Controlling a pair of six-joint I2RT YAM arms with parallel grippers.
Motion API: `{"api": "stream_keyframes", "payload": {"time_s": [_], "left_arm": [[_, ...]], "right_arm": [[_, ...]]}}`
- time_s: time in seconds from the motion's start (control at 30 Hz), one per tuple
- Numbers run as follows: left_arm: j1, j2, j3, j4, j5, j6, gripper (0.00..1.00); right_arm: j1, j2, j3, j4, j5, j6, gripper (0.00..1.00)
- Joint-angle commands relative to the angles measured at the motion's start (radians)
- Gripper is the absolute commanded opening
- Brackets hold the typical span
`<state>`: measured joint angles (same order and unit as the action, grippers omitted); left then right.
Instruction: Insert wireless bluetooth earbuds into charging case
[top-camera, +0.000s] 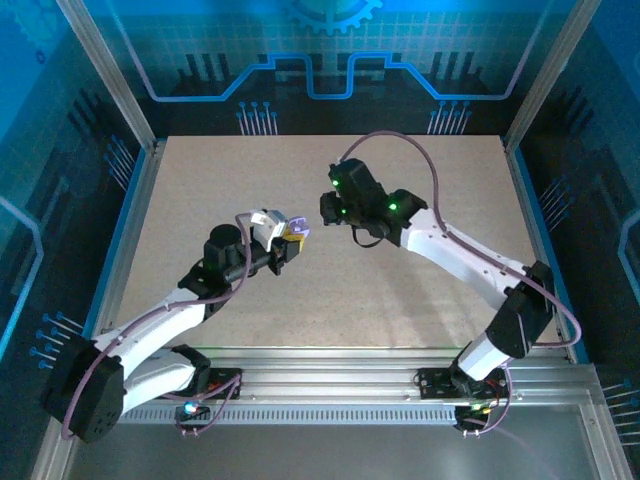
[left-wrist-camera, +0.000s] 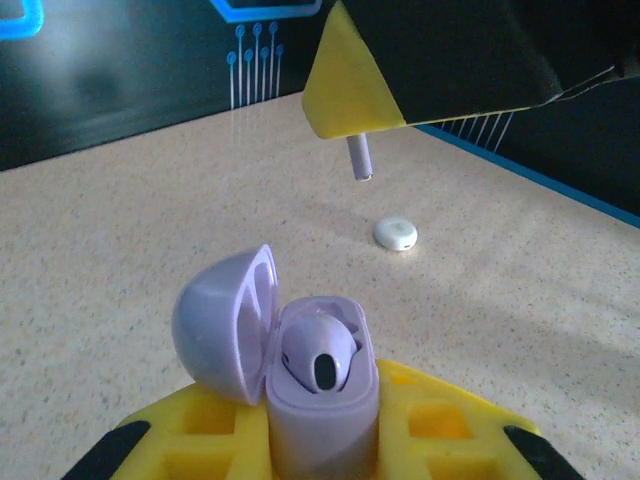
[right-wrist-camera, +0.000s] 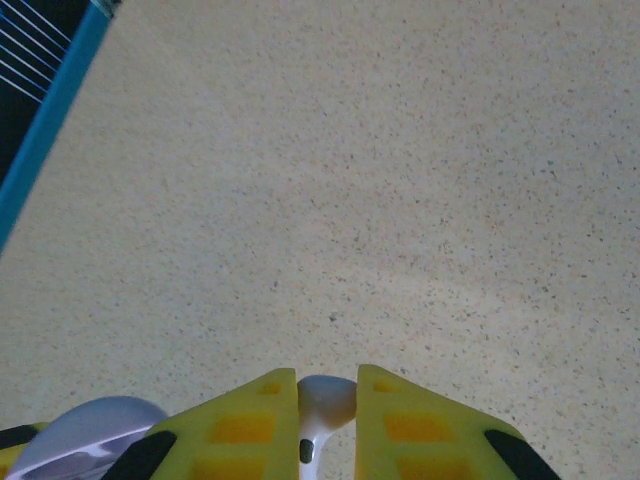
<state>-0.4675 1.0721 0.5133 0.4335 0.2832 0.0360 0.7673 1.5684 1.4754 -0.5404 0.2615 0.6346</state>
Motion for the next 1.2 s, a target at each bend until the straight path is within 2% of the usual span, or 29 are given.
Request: {"api": "stream_keyframes", "payload": {"time_s": [0.0,0.23,0.6,1.17], "left_arm": [[-0.019,0.014,0.009,0.111,0.036,0.042,0.18],[-0.023,0.025,0.021,0.145,0.036,0.026,0.18],[-0.023,0.019,0.021,0.181,0.018,-0.015,0.18],[-0.022,0.029,0.025,0.234,-0.045,-0.036,0.19]], "right_arm": [[0.031,-0.057,-0.049,0.119,0.01,-0.024,0.16],[0.059,-0.096,-0.109,0.229,0.003,-0.035,0.16],[0.092,-0.096,-0.135,0.292,-0.005,-0.023,0.16],[0.115,-0.111,-0.167,0.297,-0.005,-0.006,0.16]]}}
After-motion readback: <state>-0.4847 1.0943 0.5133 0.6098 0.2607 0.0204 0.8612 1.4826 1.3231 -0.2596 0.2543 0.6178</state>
